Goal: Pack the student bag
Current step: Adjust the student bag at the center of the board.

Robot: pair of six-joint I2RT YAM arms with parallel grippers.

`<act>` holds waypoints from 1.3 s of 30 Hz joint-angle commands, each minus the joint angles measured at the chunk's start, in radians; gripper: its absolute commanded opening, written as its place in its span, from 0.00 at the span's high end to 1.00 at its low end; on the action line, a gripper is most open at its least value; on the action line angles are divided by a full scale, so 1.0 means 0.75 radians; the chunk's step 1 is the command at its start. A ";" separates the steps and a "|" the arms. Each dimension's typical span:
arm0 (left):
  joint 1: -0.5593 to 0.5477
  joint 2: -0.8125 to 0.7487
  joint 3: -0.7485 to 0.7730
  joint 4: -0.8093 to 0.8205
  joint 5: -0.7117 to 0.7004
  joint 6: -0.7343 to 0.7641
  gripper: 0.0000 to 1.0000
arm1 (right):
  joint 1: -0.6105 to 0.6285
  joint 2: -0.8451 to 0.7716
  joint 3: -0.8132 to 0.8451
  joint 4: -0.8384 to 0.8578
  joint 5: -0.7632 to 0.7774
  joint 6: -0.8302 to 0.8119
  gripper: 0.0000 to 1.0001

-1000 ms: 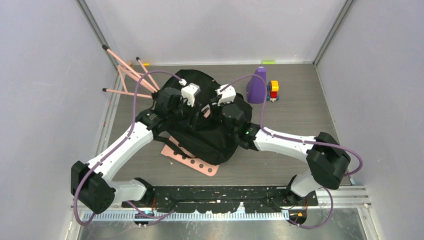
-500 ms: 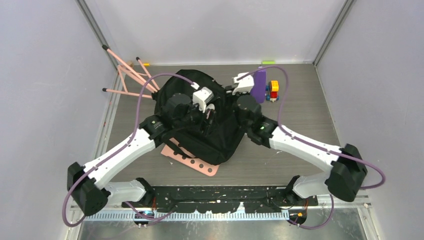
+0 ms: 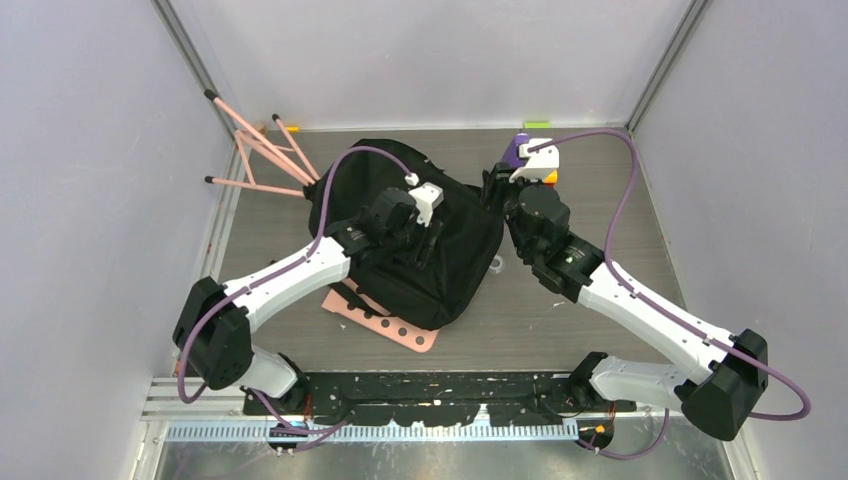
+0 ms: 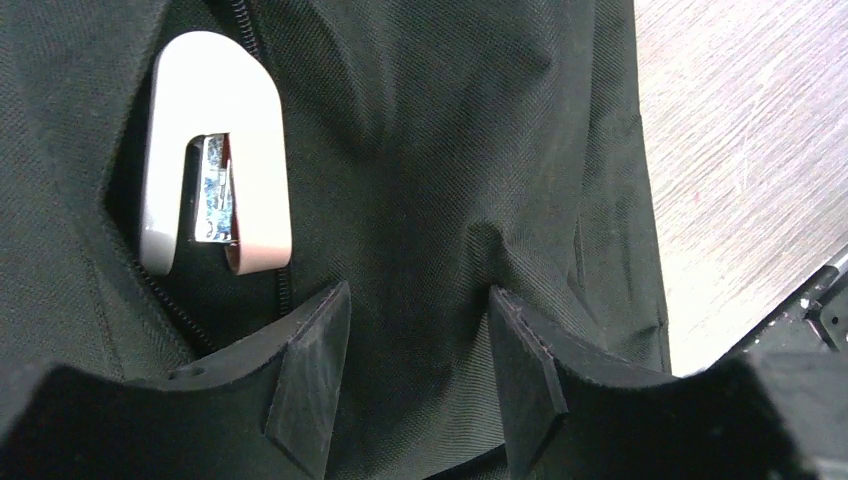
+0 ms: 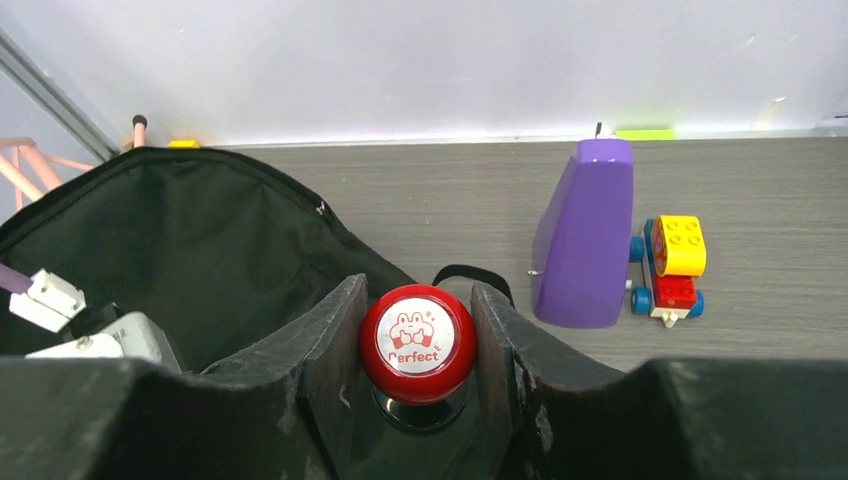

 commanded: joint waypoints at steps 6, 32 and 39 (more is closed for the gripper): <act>0.007 -0.028 -0.034 0.019 0.030 -0.025 0.99 | -0.006 -0.051 -0.013 -0.023 -0.028 0.048 0.99; -0.252 -0.253 0.222 -0.090 -0.561 0.207 0.28 | 0.006 0.042 0.124 -0.194 -0.174 0.169 0.99; 0.115 -0.294 0.164 -0.145 -0.353 -0.077 0.30 | 0.045 0.211 0.275 -0.222 -0.324 0.194 0.99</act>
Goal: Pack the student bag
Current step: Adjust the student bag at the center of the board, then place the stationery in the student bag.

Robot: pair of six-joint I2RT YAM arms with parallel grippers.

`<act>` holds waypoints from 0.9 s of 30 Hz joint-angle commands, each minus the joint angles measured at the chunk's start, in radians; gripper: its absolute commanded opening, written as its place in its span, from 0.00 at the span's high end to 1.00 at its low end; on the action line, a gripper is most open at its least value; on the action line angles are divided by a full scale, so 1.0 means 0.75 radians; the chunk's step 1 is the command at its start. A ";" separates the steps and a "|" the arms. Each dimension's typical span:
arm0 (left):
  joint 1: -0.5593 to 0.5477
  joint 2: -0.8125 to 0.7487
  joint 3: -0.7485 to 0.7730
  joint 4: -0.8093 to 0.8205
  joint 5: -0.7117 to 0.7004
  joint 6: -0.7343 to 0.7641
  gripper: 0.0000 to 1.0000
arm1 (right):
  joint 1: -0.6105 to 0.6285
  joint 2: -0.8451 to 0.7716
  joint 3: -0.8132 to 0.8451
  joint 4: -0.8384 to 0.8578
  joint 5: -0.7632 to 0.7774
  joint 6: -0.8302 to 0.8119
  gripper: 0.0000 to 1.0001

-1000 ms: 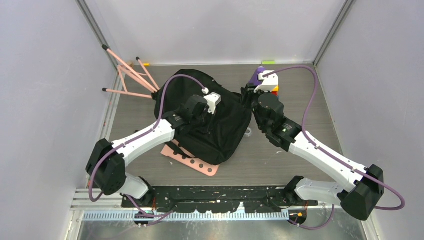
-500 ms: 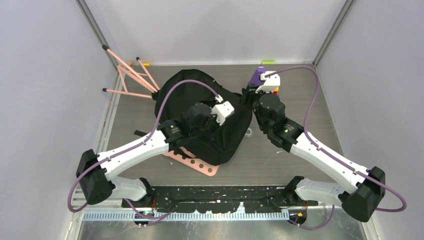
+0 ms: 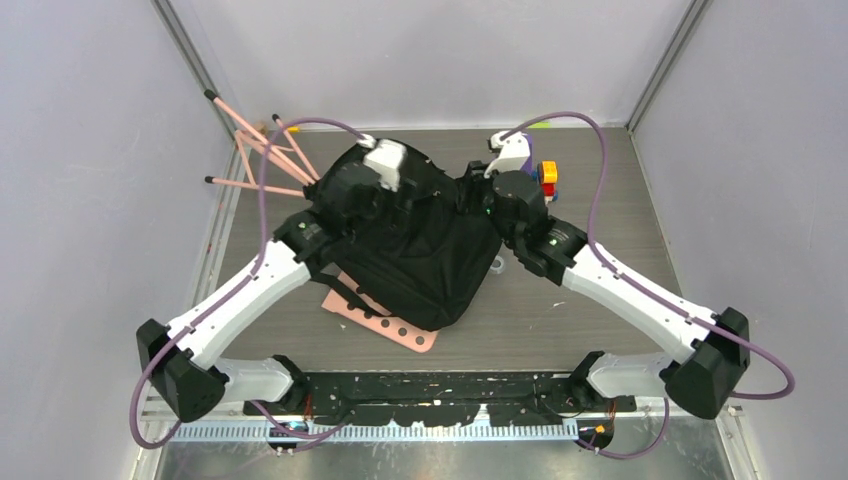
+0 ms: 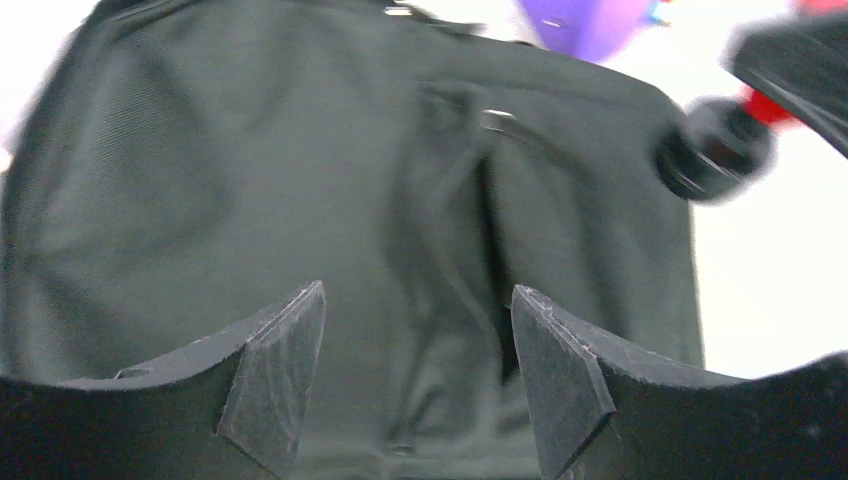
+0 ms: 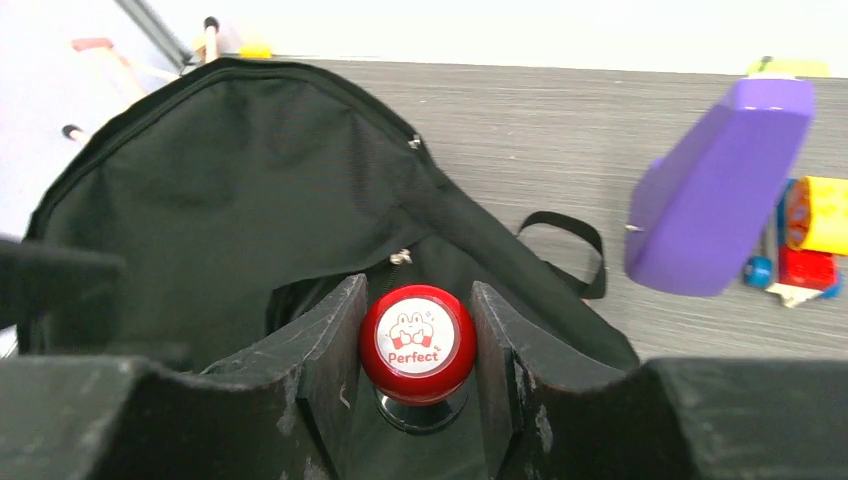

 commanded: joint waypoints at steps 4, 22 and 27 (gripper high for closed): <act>0.206 0.017 -0.058 0.019 0.150 -0.245 0.28 | 0.032 0.186 0.191 0.033 -0.189 0.078 0.99; 0.265 0.272 -0.070 0.165 0.195 -0.249 0.69 | 0.071 0.445 0.095 0.466 -0.105 0.179 0.99; 0.266 0.226 -0.101 0.199 0.177 -0.247 1.00 | 0.107 0.514 0.020 0.688 -0.060 0.189 0.99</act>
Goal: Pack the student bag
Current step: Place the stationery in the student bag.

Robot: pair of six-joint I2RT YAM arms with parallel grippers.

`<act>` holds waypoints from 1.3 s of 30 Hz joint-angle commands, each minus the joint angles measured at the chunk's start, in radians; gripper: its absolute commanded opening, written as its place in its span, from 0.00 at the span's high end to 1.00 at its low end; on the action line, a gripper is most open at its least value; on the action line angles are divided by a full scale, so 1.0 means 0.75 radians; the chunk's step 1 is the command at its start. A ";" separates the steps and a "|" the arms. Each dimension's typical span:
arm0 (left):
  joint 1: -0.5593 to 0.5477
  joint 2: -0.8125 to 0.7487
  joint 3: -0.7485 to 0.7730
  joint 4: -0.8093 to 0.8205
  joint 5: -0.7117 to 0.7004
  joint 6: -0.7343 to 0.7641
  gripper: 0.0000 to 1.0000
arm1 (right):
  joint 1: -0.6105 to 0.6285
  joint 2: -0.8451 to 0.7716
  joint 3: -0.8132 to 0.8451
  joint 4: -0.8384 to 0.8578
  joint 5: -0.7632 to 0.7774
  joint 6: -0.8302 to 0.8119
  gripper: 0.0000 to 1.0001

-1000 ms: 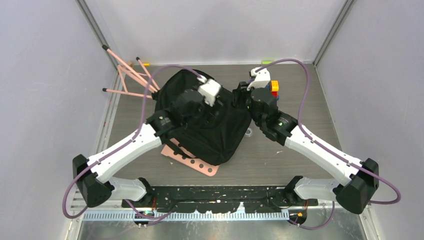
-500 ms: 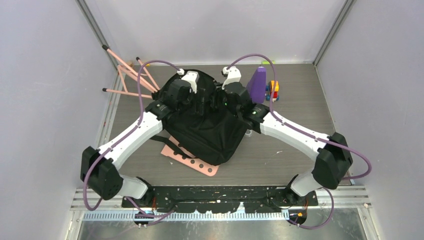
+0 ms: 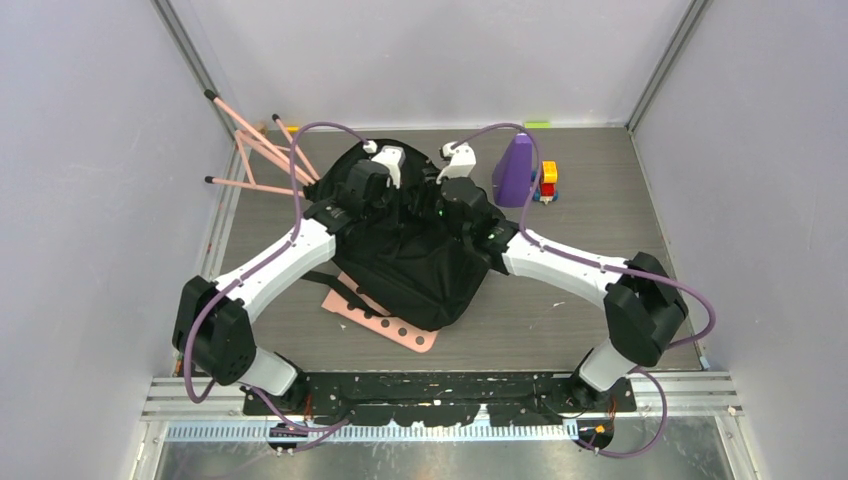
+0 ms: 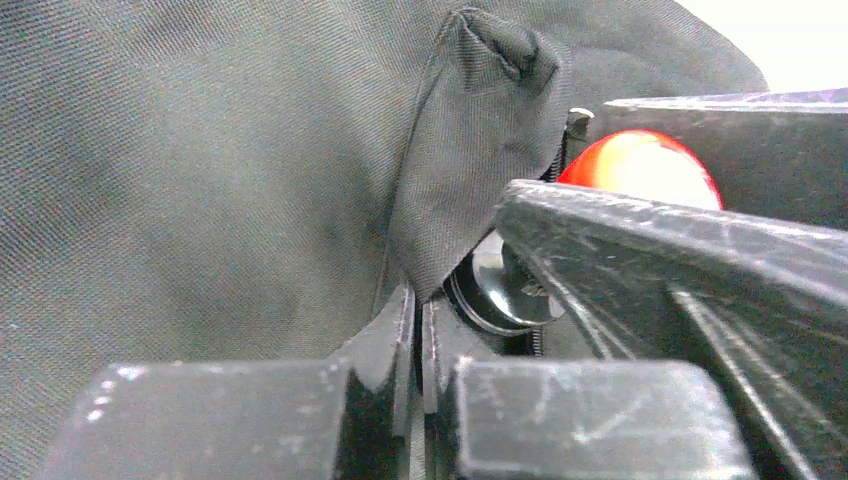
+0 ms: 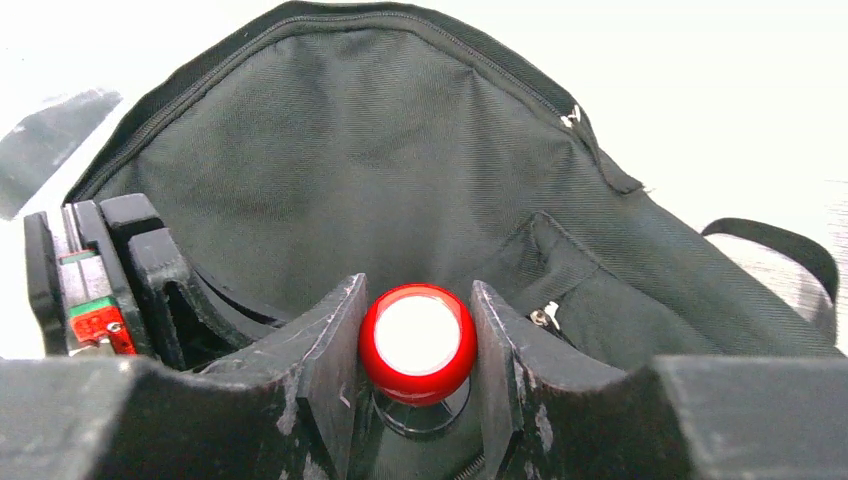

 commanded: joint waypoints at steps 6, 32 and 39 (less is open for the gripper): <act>0.011 -0.122 -0.021 0.074 -0.069 0.029 1.00 | 0.078 0.097 -0.084 0.335 0.087 0.053 0.99; 0.036 -0.178 0.026 0.010 -0.007 0.095 1.00 | -0.070 0.038 -0.059 -0.403 -0.506 0.500 0.99; 0.041 -0.182 0.025 0.003 -0.005 0.095 1.00 | -0.061 -0.116 -0.169 -0.412 -0.329 0.531 0.99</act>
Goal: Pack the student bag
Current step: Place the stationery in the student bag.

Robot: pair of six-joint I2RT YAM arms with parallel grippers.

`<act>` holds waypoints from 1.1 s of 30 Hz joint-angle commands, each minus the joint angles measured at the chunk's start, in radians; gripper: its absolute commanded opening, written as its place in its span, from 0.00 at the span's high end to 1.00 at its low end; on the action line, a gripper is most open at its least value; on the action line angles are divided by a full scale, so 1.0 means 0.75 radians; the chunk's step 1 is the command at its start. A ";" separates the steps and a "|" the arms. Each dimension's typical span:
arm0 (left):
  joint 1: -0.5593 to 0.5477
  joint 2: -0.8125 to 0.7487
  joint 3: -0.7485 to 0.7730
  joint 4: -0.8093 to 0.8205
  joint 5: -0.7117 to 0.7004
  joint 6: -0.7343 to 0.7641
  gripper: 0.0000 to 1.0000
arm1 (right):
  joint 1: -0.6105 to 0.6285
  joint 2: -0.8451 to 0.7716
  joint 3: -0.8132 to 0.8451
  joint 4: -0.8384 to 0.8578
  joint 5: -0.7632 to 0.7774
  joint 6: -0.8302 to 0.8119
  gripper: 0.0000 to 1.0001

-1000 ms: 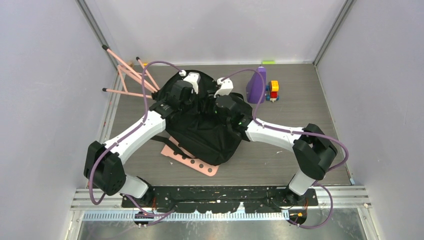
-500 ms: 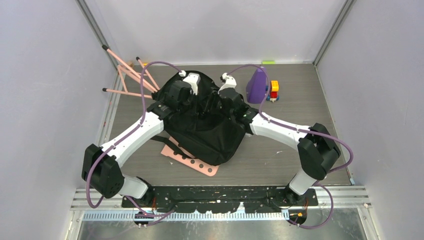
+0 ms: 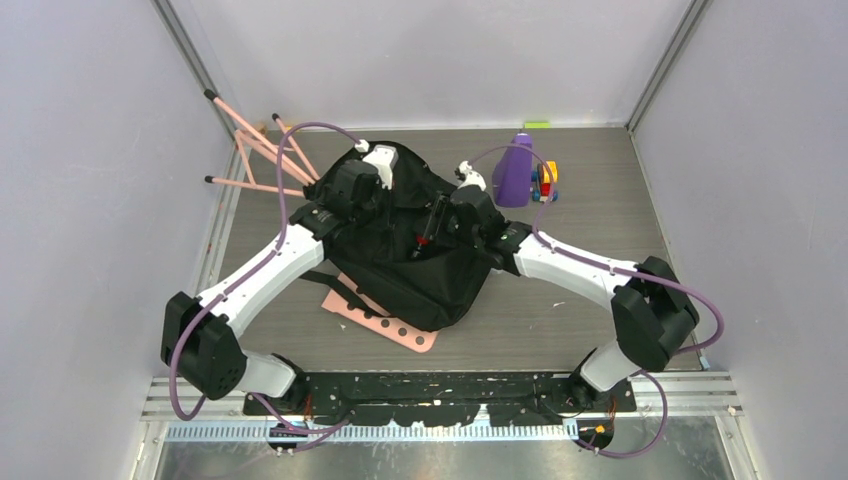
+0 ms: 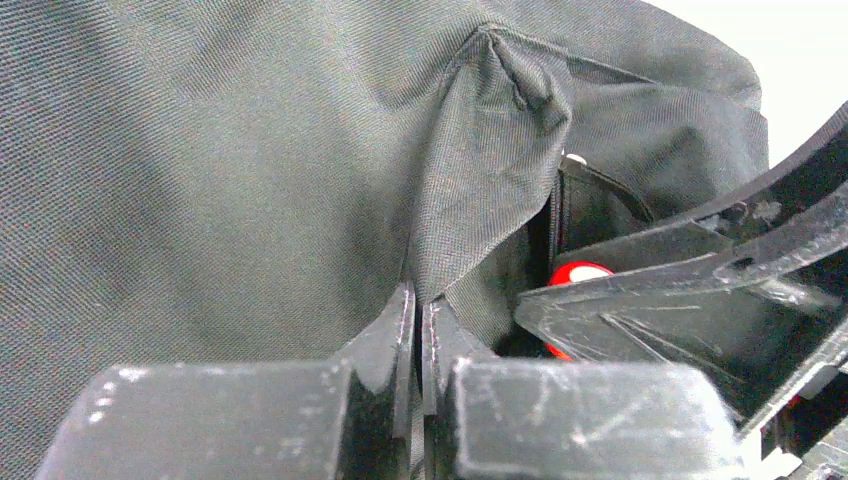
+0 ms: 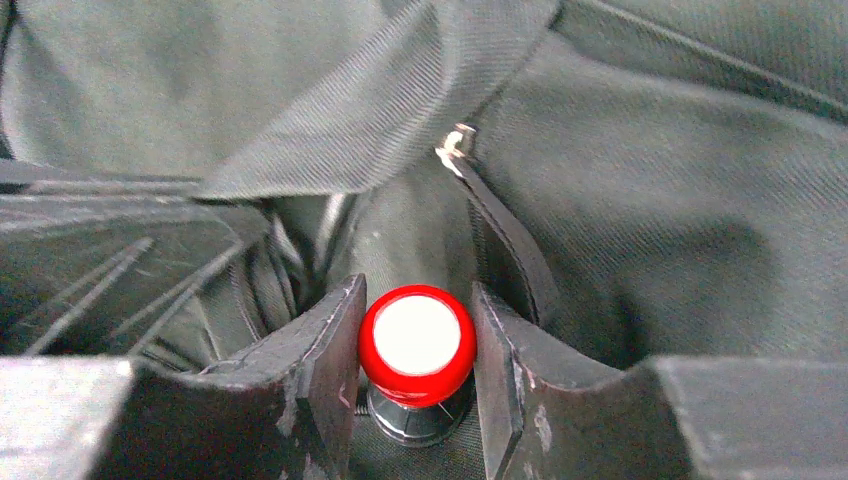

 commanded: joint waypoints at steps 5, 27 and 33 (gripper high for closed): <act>0.019 -0.082 0.052 0.063 0.011 0.022 1.00 | 0.026 -0.093 -0.126 0.033 0.123 0.076 0.99; 0.030 -0.071 0.123 0.035 0.145 0.028 1.00 | 0.097 0.253 0.149 -0.145 -0.169 0.027 0.99; 0.058 -0.072 0.129 0.020 0.141 0.033 1.00 | 0.107 0.219 0.232 -0.553 -0.138 -0.209 0.99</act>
